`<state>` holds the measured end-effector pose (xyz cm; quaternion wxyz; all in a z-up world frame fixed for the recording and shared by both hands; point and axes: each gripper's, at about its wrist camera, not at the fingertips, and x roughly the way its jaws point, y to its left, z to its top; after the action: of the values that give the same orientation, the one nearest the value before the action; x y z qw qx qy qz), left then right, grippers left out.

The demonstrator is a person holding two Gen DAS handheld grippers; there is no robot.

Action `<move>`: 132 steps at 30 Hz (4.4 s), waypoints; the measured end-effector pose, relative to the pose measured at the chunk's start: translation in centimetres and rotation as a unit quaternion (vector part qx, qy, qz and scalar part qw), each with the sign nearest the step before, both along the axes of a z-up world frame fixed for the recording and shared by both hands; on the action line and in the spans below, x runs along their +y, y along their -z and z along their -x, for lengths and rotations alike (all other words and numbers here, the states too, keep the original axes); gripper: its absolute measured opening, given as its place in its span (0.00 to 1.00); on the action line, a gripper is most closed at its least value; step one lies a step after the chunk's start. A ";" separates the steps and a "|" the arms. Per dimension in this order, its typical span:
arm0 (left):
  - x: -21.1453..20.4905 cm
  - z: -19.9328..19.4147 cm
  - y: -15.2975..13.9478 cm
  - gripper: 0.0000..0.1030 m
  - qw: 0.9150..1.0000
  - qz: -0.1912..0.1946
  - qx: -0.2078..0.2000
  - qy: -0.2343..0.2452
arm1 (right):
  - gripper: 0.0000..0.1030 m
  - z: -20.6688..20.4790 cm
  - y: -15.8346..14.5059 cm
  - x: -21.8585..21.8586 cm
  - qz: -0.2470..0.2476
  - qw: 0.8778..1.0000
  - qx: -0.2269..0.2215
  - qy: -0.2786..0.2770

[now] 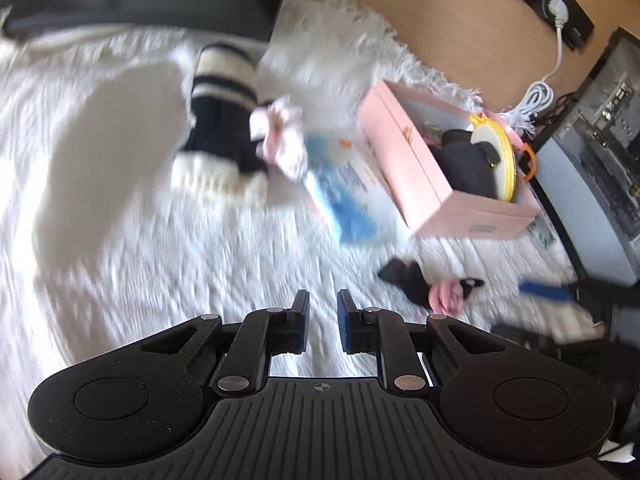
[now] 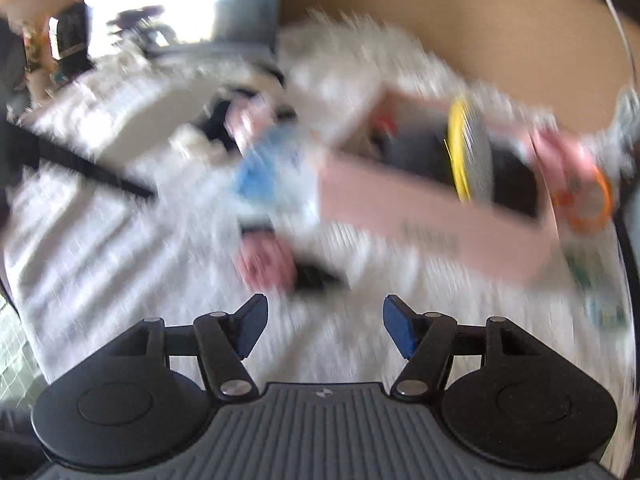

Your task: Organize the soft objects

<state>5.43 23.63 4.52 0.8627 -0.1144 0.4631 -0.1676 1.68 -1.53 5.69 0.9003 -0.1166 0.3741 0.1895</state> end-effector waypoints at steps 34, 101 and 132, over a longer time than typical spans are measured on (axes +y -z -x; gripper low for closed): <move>-5.8 0.6 1.0 0.18 0.993 -0.009 -0.013 0.113 | 0.11 -1.5 -4.2 -6.0 0.000 0.995 -0.022 0.095; -13.3 -1.1 -0.7 0.36 0.961 -0.067 -0.018 0.268 | 0.14 2.4 -1.7 -12.8 -0.016 0.985 0.002 0.172; -9.1 -12.0 -3.5 0.38 0.993 0.099 -0.068 0.010 | 0.15 -25.5 -8.2 -6.7 -0.121 0.987 0.061 0.084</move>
<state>17.40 14.58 8.04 0.8750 -0.1831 0.3853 -0.2290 27.21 -8.20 13.91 0.8961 0.0364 0.4108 0.1639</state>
